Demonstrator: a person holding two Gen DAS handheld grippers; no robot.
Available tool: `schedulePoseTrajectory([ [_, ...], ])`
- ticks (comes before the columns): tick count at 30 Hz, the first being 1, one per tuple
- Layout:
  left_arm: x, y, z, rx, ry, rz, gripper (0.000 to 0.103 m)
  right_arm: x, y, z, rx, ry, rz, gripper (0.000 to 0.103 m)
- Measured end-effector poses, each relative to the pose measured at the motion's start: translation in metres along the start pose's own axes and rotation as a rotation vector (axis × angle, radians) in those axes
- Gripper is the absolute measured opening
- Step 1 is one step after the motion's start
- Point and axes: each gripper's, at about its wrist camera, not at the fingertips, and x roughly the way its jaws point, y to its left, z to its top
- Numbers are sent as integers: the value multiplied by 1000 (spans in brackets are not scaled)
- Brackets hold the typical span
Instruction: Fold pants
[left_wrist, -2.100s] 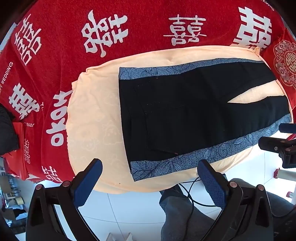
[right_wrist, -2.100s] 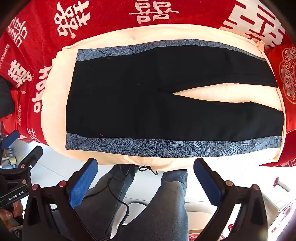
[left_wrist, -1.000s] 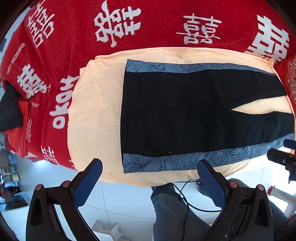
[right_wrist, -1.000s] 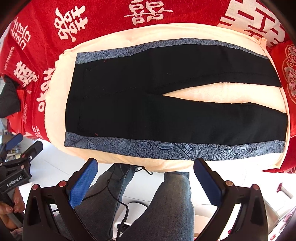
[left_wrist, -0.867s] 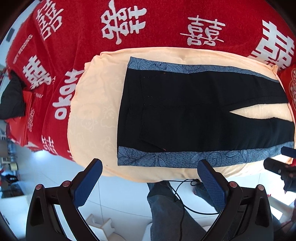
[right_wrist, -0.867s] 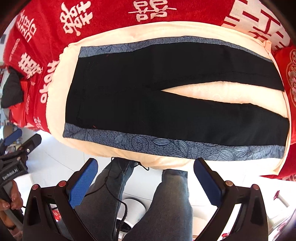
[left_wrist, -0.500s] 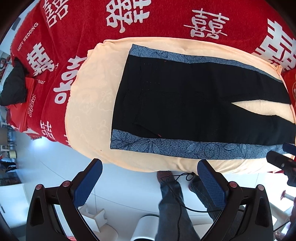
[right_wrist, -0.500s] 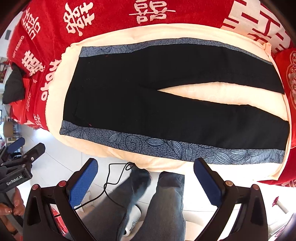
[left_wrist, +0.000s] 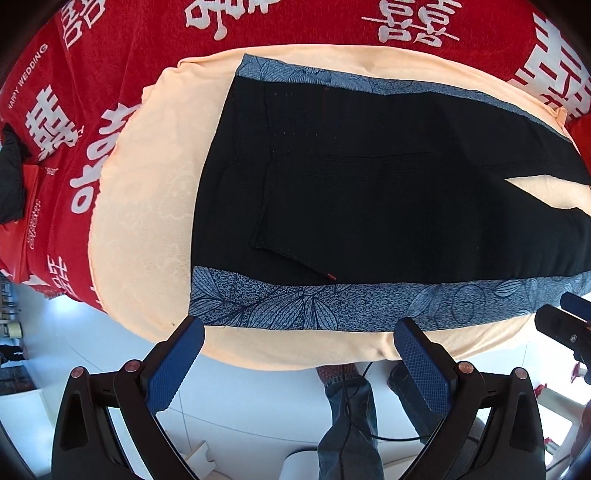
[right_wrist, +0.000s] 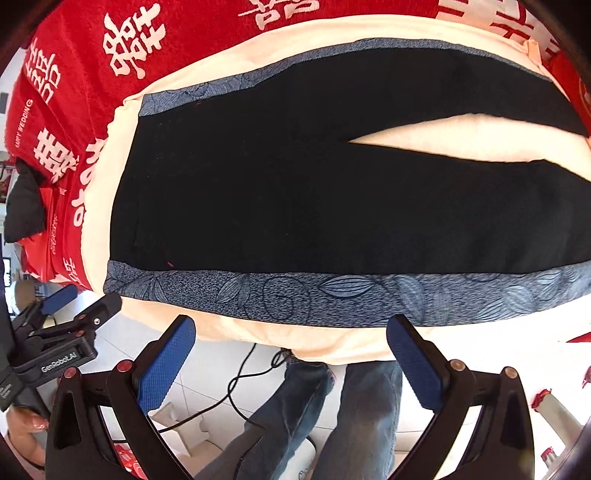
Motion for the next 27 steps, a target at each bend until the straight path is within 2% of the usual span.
schedulePoseTrajectory([
  [2, 8, 6, -3, -21, -17, -18, 103, 9, 1, -5, 1, -7, 24, 103],
  [4, 16, 14, -7, -60, -41, -44, 103, 16, 1, -8, 14, -13, 82, 103],
  [6, 24, 23, -11, -106, -59, -75, 103, 25, -1, -13, 38, -17, 184, 103],
  [8, 36, 36, -17, -168, -58, -127, 103, 37, -3, -19, 77, -4, 324, 103],
  [10, 48, 50, -24, -238, -45, -224, 103, 53, -3, -28, 126, 20, 446, 102],
  [11, 53, 57, -29, -275, -41, -260, 103, 60, -3, -32, 142, 31, 476, 96],
  [12, 58, 62, -33, -309, -38, -296, 103, 68, -1, -37, 157, 47, 499, 84],
  [14, 66, 70, -40, -353, -33, -348, 103, 89, -2, -48, 192, 81, 540, 71],
  [17, 75, 71, -47, -354, -32, -379, 103, 113, -10, -59, 276, 92, 597, 71],
  [21, 87, 67, -44, -343, -33, -445, 103, 136, -25, -60, 394, 46, 666, 71],
  [25, 104, 61, -32, -362, -26, -508, 103, 134, -38, -49, 506, -19, 776, 67],
  [27, 112, 62, -27, -391, -14, -534, 103, 123, -37, -42, 479, -43, 793, 67],
])
